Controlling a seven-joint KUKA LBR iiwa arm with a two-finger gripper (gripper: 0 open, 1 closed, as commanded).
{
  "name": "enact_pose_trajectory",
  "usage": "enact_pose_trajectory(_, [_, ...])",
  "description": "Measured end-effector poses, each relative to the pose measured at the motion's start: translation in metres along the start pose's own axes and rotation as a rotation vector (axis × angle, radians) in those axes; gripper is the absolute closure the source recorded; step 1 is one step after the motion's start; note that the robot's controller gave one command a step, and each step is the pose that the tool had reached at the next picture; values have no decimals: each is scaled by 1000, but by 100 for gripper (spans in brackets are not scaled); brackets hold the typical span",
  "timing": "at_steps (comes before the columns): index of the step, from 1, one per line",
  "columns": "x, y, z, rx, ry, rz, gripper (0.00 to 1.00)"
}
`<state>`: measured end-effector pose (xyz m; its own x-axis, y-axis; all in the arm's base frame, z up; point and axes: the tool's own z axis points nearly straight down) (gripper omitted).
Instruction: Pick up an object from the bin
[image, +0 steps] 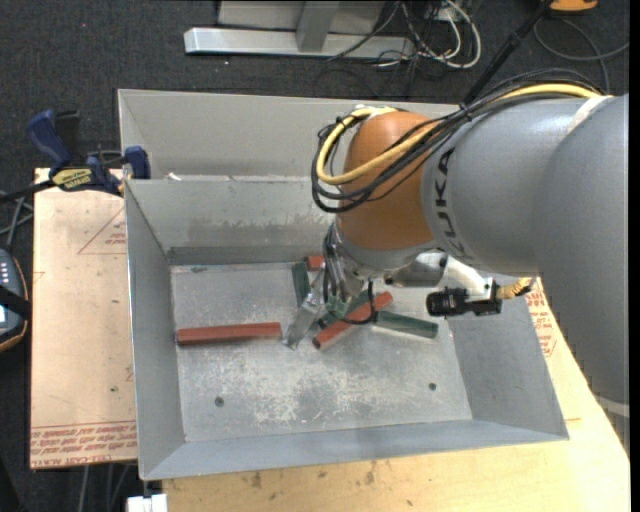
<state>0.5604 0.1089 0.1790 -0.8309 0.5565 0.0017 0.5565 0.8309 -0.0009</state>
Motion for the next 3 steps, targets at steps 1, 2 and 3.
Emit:
enact_pose_trajectory(1, [-34,-17,37,-5,-4,67,0])
enact_pose_trajectory(2, [-31,-36,60,1,-1,7,0])
enact_pose_trajectory(3, [-76,-35,108,-4,-5,56,100])
